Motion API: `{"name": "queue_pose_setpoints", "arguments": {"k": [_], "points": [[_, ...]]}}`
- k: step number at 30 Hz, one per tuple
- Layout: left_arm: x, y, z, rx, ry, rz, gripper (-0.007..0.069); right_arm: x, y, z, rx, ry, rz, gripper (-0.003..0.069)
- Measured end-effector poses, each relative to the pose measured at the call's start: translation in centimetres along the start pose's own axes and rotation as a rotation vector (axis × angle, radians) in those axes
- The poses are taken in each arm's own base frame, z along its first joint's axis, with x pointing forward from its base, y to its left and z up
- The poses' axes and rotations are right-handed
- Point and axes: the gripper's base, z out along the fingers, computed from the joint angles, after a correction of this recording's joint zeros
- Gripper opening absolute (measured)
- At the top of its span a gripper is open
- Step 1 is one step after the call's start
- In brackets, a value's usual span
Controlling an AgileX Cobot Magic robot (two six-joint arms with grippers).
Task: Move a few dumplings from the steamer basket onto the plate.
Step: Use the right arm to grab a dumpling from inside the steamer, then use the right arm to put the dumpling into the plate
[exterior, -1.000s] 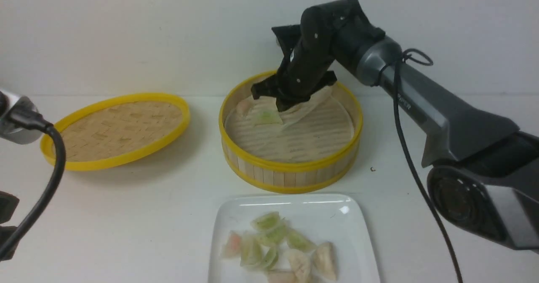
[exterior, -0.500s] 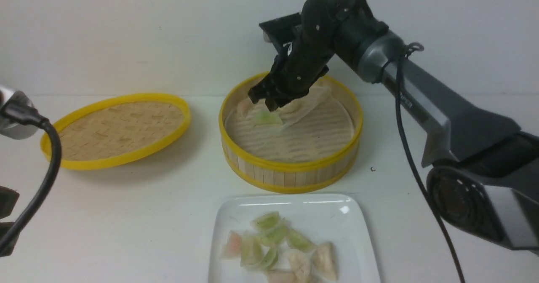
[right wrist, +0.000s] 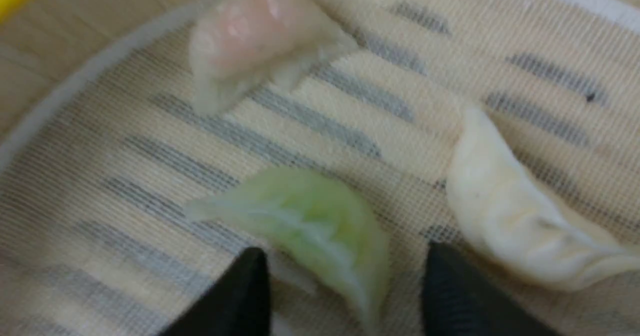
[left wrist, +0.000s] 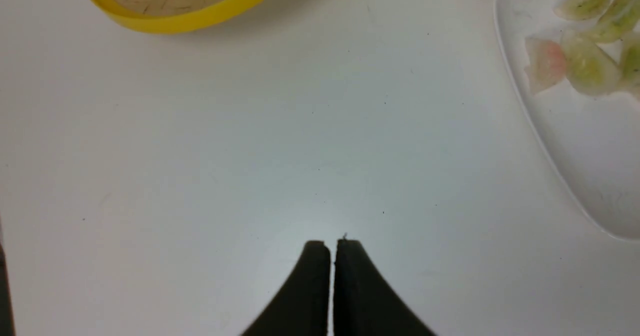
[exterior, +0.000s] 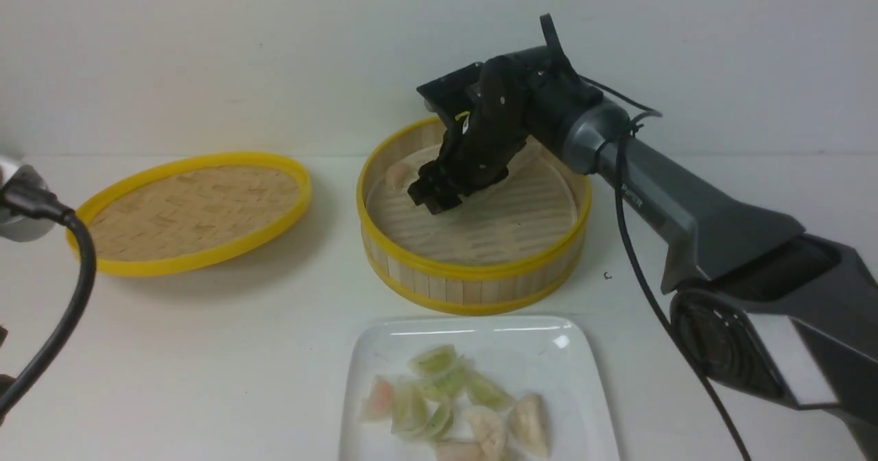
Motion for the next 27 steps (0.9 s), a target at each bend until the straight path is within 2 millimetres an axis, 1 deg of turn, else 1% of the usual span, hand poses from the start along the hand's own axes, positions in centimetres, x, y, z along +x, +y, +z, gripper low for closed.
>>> {"name": "queue_pose_setpoints", "arguments": {"k": [1, 2, 3, 4, 6, 7, 8, 9, 12, 13, 14, 15, 17, 18, 19, 20, 21, 22, 23, 24, 26, 27], "points": [[0.0, 0.0, 0.0, 0.000, 0.001, 0.000, -0.0006, 0.1, 0.0, -0.1, 0.003, 0.010, 0.000, 0.0218], [0.0, 0.0, 0.0, 0.000, 0.001, 0.000, -0.0006, 0.2, 0.0, -0.2, 0.002, 0.027, 0.002, 0.0134], [0.0, 0.0, 0.0, 0.000, 0.001, 0.000, -0.0006, 0.2, 0.0, -0.4, 0.001, 0.032, 0.002, 0.0087], [0.0, 0.0, 0.0, 0.000, 0.001, 0.000, -0.0006, 0.1, 0.0, -0.7, 0.000, 0.038, 0.002, 0.0064], [0.0, 0.0, 0.0, 0.000, 0.002, -0.001, -0.0006, -0.3, 0.1, -2.2, -0.002, 0.043, 0.004, 0.0056], [0.0, 0.0, 0.0, 0.000, 0.002, -0.002, -0.0006, -0.8, 0.2, -3.4, -0.004, 0.024, 0.016, 0.0056], [0.0, 0.0, 0.0, 0.000, 0.002, -0.002, -0.0006, -0.8, 0.2, -3.4, -0.004, 0.024, 0.019, 0.0056], [0.0, 0.0, 0.0, 0.001, 0.002, -0.003, -0.0006, -1.7, 0.4, -5.5, -0.007, -0.017, 0.031, 0.0056], [0.0, 0.0, 0.0, -0.001, 0.002, -0.003, -0.0006, -2.9, 1.0, -9.7, -0.034, -0.084, 0.052, 0.0056], [0.0, 0.0, 0.0, 0.000, 0.002, -0.003, -0.0006, -2.9, 1.4, -10.6, -0.045, -0.082, 0.052, 0.0056], [0.0, 0.0, 0.0, 0.000, 0.003, -0.004, -0.0006, -2.9, 2.1, -12.6, -0.058, -0.085, 0.048, 0.0056], [0.0, 0.0, 0.0, -0.001, 0.002, -0.004, -0.0006, -2.5, 2.7, -13.6, -0.067, -0.069, 0.042, 0.0056], [0.1, 0.0, -0.1, 0.000, 0.000, -0.005, -0.0006, -1.1, 3.8, -15.1, -0.080, -0.019, 0.023, 0.0056], [0.1, 0.0, -0.1, 0.000, -0.001, -0.005, -0.0006, -0.2, 4.3, -15.0, -0.086, 0.020, 0.014, 0.0056], [0.1, 0.0, -0.1, 0.000, -0.001, -0.005, -0.0006, 1.0, 4.9, -15.5, -0.095, 0.061, 0.003, 0.0056], [0.1, 0.0, -0.1, 0.001, -0.001, -0.005, -0.0006, 1.4, 5.2, -16.2, -0.098, 0.067, -0.001, 0.0056], [0.1, 0.0, -0.1, 0.006, -0.002, -0.007, -0.0006, 4.1, 5.9, -16.4, -0.114, 0.157, -0.004, 0.0056], [0.1, -0.1, -0.1, 0.007, -0.003, -0.008, -0.0006, 4.3, 6.0, -16.9, -0.116, 0.156, -0.007, 0.0056], [0.1, -0.1, -0.2, 0.012, -0.004, -0.009, -0.0006, 6.9, 6.3, -16.7, -0.123, 0.240, -0.004, 0.0056], [0.1, -0.1, -0.2, 0.016, -0.005, -0.010, -0.0006, 8.5, 6.4, -16.7, -0.125, 0.286, 0.000, 0.0056], [0.1, -0.2, -0.2, 0.019, -0.006, -0.011, -0.0006, 11.4, 6.4, -16.2, -0.121, 0.354, 0.021, 0.0056], [0.1, -0.2, -0.2, 0.020, -0.008, -0.012, -0.0006, 12.3, 6.4, -15.8, -0.117, 0.363, 0.033, 0.0056]]}}
